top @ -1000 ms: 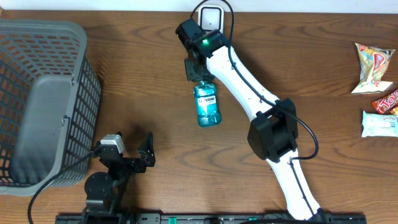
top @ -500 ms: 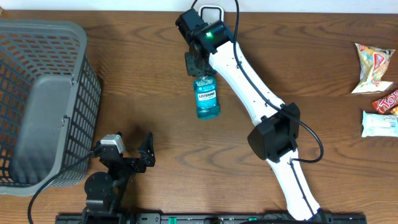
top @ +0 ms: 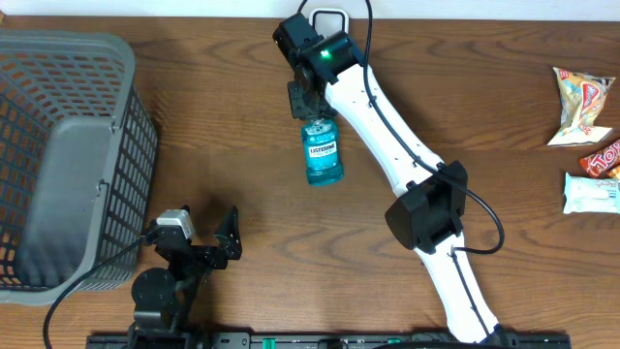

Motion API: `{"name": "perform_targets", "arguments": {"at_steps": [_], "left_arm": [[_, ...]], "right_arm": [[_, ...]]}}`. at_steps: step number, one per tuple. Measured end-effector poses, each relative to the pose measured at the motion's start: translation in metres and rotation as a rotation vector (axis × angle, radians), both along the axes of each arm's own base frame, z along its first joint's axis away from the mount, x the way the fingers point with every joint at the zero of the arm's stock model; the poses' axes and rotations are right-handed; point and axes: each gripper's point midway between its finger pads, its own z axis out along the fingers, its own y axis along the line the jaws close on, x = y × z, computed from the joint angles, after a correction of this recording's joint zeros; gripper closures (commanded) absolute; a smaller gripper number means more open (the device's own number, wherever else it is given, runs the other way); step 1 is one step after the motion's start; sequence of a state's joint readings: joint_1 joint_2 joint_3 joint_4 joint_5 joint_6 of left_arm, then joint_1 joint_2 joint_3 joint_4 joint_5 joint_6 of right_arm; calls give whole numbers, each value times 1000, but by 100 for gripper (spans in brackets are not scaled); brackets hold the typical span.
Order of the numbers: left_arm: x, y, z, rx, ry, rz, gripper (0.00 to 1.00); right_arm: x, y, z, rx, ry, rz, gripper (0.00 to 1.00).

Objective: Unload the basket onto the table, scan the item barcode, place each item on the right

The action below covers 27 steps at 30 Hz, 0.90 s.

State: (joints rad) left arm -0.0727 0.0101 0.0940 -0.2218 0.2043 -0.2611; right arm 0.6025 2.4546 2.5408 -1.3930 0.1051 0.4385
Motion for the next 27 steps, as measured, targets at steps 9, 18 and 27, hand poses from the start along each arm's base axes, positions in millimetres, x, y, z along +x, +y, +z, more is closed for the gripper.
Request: {"name": "perform_targets", "arguments": {"at_steps": [9,18,27], "left_arm": [[0,0,0,0,0,0,2],[0,0,0,0,0,0,2],[0,0,0,0,0,0,2]], "right_arm": [[-2,0,0,-4,5,2,96],[-2,0,2,0,0,2,96],[0,2,22,29,-42,2,96]]}}
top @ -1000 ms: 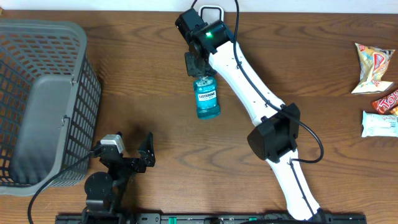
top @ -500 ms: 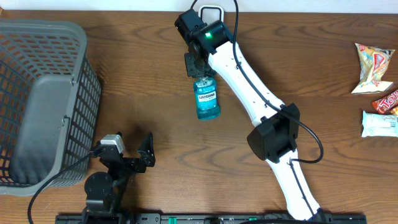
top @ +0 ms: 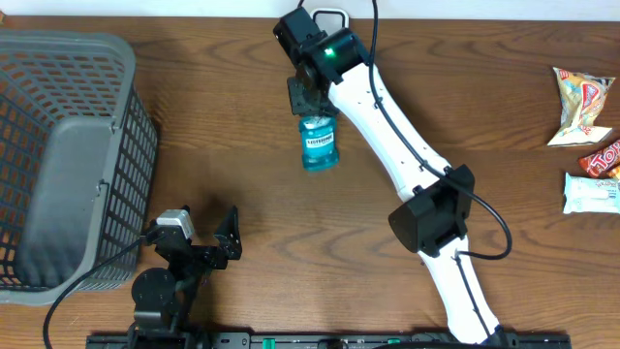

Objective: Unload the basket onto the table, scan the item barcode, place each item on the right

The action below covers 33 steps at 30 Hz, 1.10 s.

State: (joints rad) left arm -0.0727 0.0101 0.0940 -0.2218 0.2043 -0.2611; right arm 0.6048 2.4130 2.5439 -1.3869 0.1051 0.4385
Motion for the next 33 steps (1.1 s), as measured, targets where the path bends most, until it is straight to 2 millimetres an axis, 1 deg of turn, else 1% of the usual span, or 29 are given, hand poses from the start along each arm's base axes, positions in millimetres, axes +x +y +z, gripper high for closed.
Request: {"name": "perform_targets", "arguments": {"at_steps": [11,24,25,26,29,30,33], "left_arm": [[0,0,0,0,0,0,2],[0,0,0,0,0,0,2],[0,0,0,0,0,0,3],[0,0,0,0,0,0,2],[0,0,0,0,0,0,2],[0,0,0,0,0,0,2],[0,0,0,0,0,0,2]], "right_arm": [[17,12,11,56,-80,0,94],[15,12,8,49,-72,1,85],[16,12,8,48,-73,1,84],[16,11,7,47,-72,1,84],[15,11,7,45,-72,1,78],[15,11,7,45,-72,1,73],[15,11,7,43,-72,5,63]]}}
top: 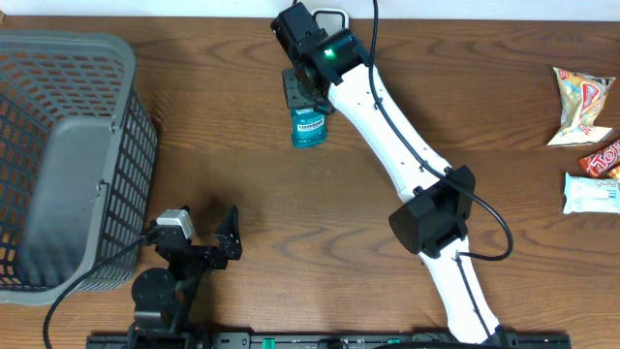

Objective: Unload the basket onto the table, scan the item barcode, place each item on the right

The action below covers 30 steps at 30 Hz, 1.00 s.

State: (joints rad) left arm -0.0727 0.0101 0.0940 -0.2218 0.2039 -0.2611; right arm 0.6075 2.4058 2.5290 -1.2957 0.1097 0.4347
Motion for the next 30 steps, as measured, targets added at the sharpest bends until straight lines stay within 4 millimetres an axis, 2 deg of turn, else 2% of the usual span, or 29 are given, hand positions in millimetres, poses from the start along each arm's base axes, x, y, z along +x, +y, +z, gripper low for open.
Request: {"name": "perform_targets", "arguments": {"at_steps": [7,15,19,23,27,30], "left_arm": [[0,0,0,0,0,0,2],[0,0,0,0,0,0,2],[0,0,0,0,0,0,2],[0,0,0,0,0,0,2],[0,0,0,0,0,0,2],[0,0,0,0,0,0,2]], "right_arm": [[1,0,0,-3,-4,2,32],[0,-1,1,-8,-5,12,3],[-3,-3,15,-10,-26,42,1],[-17,-13,46,-2,-37,41,1],[-43,-33,74,58,14,-145,1],[-49,-39,82,141,44,-344,1]]}}
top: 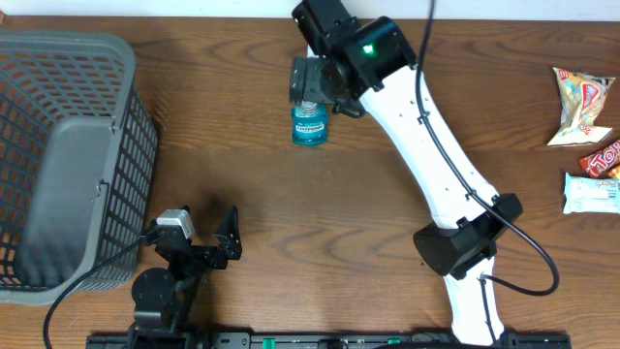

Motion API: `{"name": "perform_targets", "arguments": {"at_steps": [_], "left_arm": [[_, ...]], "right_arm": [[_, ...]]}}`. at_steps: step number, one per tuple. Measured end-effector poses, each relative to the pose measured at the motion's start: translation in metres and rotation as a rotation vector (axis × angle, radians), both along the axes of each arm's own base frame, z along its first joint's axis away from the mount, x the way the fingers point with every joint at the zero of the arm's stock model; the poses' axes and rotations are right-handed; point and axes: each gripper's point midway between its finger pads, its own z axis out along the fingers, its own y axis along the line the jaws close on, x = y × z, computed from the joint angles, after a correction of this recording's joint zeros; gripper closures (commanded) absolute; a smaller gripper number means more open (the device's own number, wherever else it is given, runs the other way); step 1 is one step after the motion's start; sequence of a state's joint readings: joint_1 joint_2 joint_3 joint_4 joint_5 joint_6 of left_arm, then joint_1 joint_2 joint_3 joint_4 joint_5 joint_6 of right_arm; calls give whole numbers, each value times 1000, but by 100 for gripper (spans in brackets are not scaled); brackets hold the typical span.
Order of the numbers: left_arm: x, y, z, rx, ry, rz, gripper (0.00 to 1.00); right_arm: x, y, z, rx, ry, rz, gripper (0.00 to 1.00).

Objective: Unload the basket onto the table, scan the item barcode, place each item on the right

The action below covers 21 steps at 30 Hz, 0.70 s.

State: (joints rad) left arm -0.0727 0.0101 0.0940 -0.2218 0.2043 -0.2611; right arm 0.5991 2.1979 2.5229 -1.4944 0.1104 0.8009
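Note:
A blue mouthwash bottle point(308, 127) with a white label hangs at the back middle of the table, seen nearly end-on from above. My right gripper point(309, 89) is shut on its cap end, and the white right arm reaches in from the front right. At the front left my left gripper point(229, 238) rests low by its base, fingers apart and holding nothing. No barcode scanner shows; the right arm's wrist covers the back edge behind the bottle.
A large grey mesh basket point(68, 58) fills the left side. Three snack packets point(581, 107) lie at the far right edge. The right arm's elbow point(465, 247) hangs over the front right of the table.
The right arm's wrist now looks larger and sits further right, so it has risen towards the camera. The bottle stays at about the same spot, still held. The left arm has not moved.
The right gripper held the bottle by its cap end with the label fully showing, nearer the table's middle. Over the following moments the bottle shifted back and left and tipped more upright. Now it hangs at the back under the raised wrist.

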Motion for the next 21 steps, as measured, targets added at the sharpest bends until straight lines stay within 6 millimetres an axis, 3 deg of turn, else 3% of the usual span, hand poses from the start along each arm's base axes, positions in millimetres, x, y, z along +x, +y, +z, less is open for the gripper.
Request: {"name": "perform_targets", "arguments": {"at_steps": [4,13,21], "left_arm": [[0,0,0,0,0,0,2],[0,0,0,0,0,0,2],[0,0,0,0,0,0,2]], "right_arm": [[0,2,-3,101,45,-208,1],[-7,10,-7,168,69,-439,1],[-6,38,-52,214,90,-664,1]]}}
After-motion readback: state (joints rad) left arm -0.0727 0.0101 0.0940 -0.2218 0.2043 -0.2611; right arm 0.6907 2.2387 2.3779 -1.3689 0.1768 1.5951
